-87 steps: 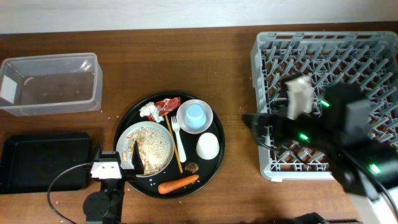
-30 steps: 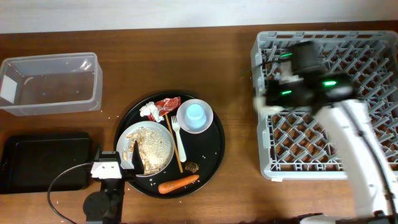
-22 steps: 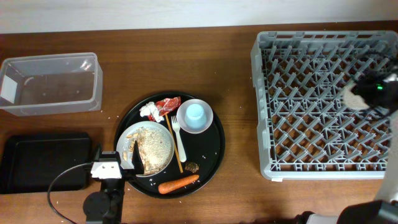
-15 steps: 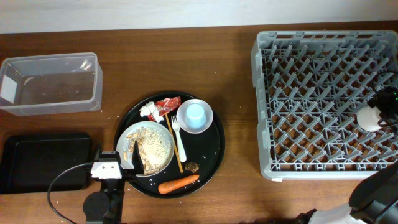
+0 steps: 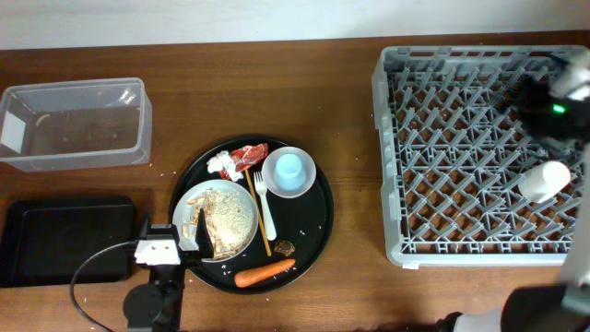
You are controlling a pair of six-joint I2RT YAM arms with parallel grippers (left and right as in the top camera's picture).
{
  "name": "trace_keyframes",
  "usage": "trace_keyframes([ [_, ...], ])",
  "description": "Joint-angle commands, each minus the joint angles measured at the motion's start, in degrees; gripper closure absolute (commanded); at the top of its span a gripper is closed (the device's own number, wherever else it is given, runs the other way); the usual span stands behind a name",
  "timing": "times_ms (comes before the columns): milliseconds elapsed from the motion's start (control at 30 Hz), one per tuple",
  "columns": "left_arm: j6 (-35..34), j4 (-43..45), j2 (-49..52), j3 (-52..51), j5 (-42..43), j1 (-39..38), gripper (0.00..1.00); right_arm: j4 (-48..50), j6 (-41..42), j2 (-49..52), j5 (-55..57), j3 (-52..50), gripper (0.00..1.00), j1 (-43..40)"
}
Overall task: Sort waste into correct bins and load items into the dishwasher rack
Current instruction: 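Place the white cup in the rack's right side and release, then reach the right gripper to the blue cup on the saucer and grasp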
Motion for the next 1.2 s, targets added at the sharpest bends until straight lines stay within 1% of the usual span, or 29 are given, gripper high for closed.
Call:
trace_keyframes([
  [0, 0.85, -0.02, -0.31, -0.28, -0.42, -0.31, 0.01, -0.09, -4.81, -0.94, -4.2, 0.94, 0.01, 17.77],
  [67, 0.85, -0.02, -0.28, -0.28, -0.42, -0.31, 0.01, 1.36, -4.04, 1.95, 4.37, 0.94, 0.01, 31.21],
  [167, 0.85, -0.02, -0.31, -0.28, -0.42, -0.31, 0.01, 5.31, 1.62, 9.14, 18.95, 0.94, 0.01, 46.66],
  [233, 0.85, -0.02, -0.31, -0.28, -0.42, -0.31, 0.01, 7.8, 4.66, 14.16, 24.13, 0.94, 0.01, 52.72],
  [300, 0.85, -0.02, -0.31, -0.28, -0.42, -0.31, 0.01, 10.16, 7.1, 19.02, 27.28, 0.94, 0.01, 56.41],
  [367, 0.85, -0.02, -0.31, -0.28, -0.42, -0.31, 0.01, 11.28, 7.23, 21.86, 27.3, 0.94, 0.01, 57.83],
  [433, 0.85, -0.02, -0.28, -0.28, -0.39, -0.31, 0.01, 11.69, 9.51, 24.79, 27.3, 0.94, 0.01, 58.25],
  [567, 0.85, -0.02, -0.28, -0.28, -0.42, -0.31, 0.01, 12.37, 9.62, 28.26, 27.21, 0.94, 0.02, 58.27],
  [700, 0.85, -0.02, -0.31, -0.28, -0.42, -0.31, 0.01, 12.61, 10.97, 28.52, 27.19, 0.22, 0.06, 58.36],
  [900, 0.85, -0.02, -0.31, -0.28, -0.42, -0.31, 0.01, 14.01, 10.97, 28.74, 27.26, -0.57, 0.06, 59.71],
  [1033, 0.85, -0.02, -0.31, -0.28, -0.42, -0.31, 0.01, 14.03, 10.95, 31.04, 27.3, -0.57, 0.07, 59.69],
  [1167, 0.85, -0.02, -0.31, -0.28, -0.42, -0.31, 0.01, 14.08, 10.95, 31.17, 28.81, -0.5, 0.14, 59.69],
])
